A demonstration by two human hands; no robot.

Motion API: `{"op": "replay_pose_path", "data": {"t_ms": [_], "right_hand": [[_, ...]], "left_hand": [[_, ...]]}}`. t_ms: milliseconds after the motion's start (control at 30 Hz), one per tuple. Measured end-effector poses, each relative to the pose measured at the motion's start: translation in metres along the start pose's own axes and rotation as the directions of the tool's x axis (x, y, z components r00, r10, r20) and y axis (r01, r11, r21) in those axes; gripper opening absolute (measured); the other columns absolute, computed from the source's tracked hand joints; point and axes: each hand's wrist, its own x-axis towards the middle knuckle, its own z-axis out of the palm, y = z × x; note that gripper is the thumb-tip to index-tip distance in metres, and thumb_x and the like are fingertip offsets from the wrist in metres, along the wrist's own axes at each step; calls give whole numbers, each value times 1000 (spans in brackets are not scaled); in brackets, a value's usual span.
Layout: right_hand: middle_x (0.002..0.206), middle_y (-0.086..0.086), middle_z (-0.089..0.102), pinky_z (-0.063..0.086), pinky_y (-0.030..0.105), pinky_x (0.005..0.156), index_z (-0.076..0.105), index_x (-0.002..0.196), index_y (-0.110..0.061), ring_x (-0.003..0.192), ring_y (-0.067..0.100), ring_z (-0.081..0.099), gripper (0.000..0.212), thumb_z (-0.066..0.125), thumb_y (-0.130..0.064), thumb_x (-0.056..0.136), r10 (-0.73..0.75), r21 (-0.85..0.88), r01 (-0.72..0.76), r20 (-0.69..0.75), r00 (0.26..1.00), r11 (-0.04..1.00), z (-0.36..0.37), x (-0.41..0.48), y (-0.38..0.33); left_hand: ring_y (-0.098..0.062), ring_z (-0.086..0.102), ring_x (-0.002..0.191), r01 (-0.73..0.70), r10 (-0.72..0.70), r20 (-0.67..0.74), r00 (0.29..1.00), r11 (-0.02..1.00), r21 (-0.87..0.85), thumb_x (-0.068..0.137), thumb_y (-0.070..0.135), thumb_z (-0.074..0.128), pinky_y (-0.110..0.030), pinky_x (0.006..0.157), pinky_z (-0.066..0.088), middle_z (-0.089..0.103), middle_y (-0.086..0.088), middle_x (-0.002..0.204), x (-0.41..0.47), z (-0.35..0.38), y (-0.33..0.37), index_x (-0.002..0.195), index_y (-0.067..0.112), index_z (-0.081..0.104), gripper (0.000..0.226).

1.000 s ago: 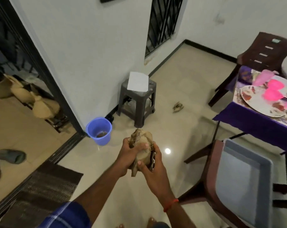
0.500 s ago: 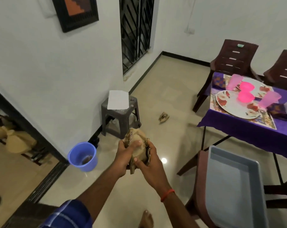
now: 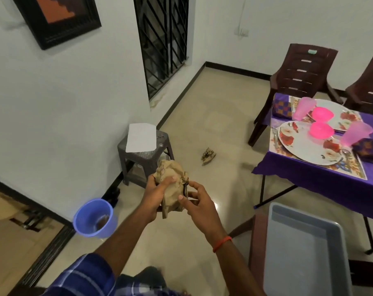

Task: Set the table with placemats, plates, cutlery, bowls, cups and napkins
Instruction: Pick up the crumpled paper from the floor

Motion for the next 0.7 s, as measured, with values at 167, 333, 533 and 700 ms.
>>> {"op": "replay_pose_path", "data": {"t_ms": [167,333,533,700], "right_hand": [[125,-4,64,56,20,80,46,142,-35,105,8,64,53,67,-43,94,35,-20,-35,25,999,999,-7,45,-5],[128,-4,62,53,13,74,44,145,-31,103,6,64,57,69,-38,94,34,-50,-33,16,999,998,-20,111,-24],[122,-10,61,53,12,78,44,146,-30,100,1,64,59,70,-36,93,56,-62,-57,-16,998,996,-39,192,-45],[118,-14,62,52,11,75,46,144,-33,100,0,64,56,69,-38,93,75,-4,-75,-65,995,997,-51,243,-55]], "left_hand": [[-35,72,102,14,-14,13,1000,1000,25,80,38,80,-67,74,59,70,-9,120,48,10,11,121,33,54,49],[-36,70,105,19,-20,63,998,1000,18,71,45,85,-67,74,59,68,-6,120,108,36,38,126,33,50,66],[-40,72,103,84,-79,137,987,996,-36,51,59,95,-71,77,56,72,-7,117,178,70,76,112,40,56,75],[-34,73,102,48,-52,124,991,998,34,46,66,94,-64,77,60,72,-7,120,230,89,105,129,31,51,100]]}}
